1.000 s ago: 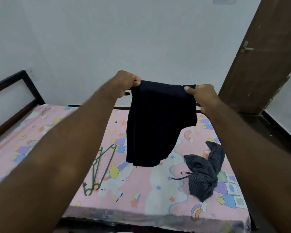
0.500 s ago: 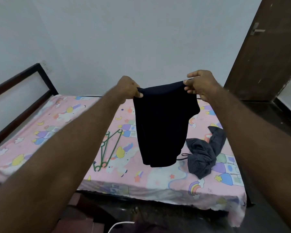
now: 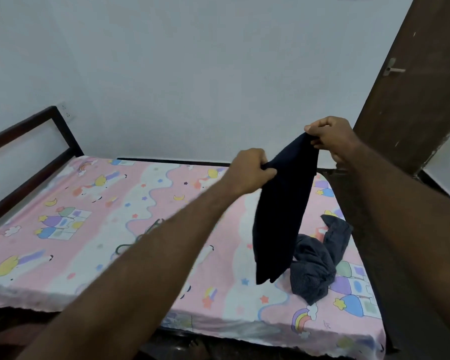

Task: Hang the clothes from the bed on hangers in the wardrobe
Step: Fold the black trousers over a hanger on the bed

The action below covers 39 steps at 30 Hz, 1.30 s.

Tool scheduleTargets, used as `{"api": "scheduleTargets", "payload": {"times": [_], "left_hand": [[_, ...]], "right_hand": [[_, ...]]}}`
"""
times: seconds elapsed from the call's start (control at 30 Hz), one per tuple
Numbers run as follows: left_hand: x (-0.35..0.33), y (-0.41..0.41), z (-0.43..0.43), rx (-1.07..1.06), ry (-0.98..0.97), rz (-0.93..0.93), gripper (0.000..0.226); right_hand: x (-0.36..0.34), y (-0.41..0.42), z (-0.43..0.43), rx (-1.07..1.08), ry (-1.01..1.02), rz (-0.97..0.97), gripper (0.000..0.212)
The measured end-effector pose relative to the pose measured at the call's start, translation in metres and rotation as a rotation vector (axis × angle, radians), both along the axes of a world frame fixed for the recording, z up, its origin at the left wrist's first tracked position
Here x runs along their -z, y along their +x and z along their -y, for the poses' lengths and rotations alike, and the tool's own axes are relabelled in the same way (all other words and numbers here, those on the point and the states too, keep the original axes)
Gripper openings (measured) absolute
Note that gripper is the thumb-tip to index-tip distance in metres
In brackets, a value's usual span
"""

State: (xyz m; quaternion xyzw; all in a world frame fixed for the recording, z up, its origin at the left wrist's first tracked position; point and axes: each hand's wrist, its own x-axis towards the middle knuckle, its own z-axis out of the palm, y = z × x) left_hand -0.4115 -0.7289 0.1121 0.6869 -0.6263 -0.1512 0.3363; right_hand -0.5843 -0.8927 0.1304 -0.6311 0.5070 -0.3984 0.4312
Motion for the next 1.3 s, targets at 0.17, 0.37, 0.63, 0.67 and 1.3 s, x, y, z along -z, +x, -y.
{"api": "scheduleTargets", "payload": {"times": [0.17,0.37,0.63,0.67,1.3], "left_hand": [[0.006,-0.02,0.032,0.03,-0.028,-0.505,0.02],[0.055,0.044,0.033,-0.078,-0.02,-1.055,0.019],[0.331,0.188,-0.089,-0.861,0.573,-0.968,0.016],[0.363,0.2,-0.113,-0.881,0.735,-0.9,0.015],[0.457,0.153,0.039,-0.323,0.975,-0.366,0.032]], "right_hand": [[-0.024,0.046,0.036,-0.008,-0.176,-0.082,0.023],[-0.002,0.18,0.049,-0.187,-0.373,-0.351,0.022],[0.264,0.329,-0.058,-0.786,0.013,-0.752,0.063],[0.29,0.327,-0.076,-0.84,0.118,-0.771,0.069],[0.505,0.087,0.079,0.058,0.684,-0.613,0.075]]}}
